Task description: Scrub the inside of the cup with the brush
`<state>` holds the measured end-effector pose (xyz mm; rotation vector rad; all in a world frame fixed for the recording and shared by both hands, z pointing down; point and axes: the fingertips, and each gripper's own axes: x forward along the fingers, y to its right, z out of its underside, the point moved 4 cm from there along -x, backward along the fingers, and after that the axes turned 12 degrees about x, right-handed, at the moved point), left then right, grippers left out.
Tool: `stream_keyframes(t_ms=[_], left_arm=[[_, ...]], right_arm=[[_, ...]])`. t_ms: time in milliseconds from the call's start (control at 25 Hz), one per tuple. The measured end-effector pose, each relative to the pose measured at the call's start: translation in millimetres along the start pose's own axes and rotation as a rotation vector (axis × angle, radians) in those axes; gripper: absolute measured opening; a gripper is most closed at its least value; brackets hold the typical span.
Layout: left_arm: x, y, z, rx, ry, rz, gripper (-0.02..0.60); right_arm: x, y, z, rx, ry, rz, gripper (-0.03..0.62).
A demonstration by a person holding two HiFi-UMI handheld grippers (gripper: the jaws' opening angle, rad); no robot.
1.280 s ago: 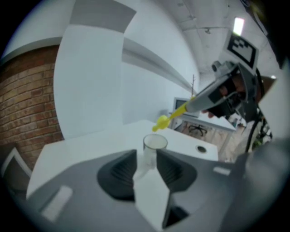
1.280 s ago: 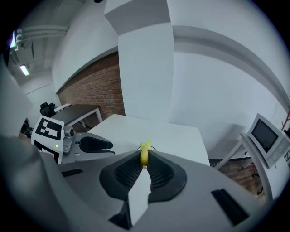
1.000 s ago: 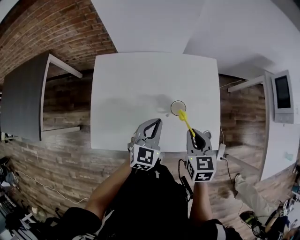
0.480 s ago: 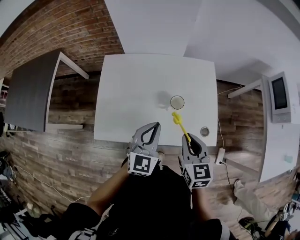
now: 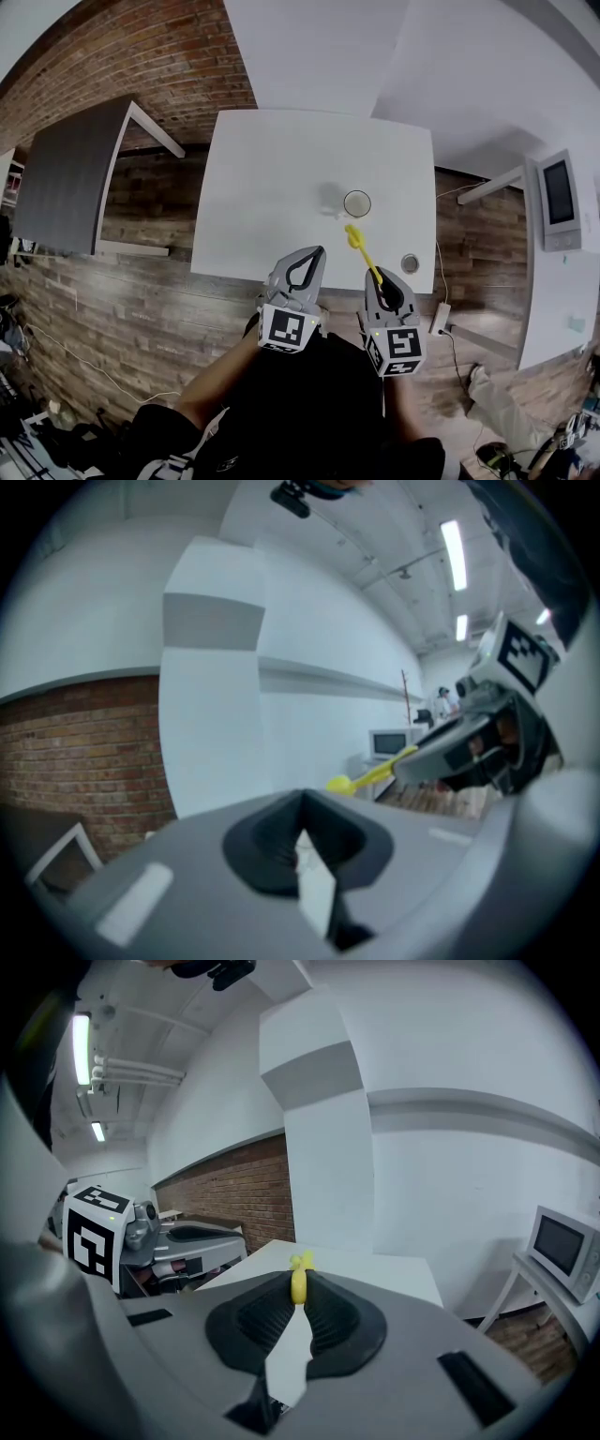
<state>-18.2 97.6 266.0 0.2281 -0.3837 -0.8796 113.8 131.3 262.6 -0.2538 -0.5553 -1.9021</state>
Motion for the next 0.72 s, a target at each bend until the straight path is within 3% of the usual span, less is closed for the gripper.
stream_keyframes(t_ms=[720], left_arm=[[-13.6,5.0,-4.6,0.026,0.023,0.007,0.003]], right_arm=[[-5.9,-14.2,-4.0,-0.015,0.019,-0.001,0.029]])
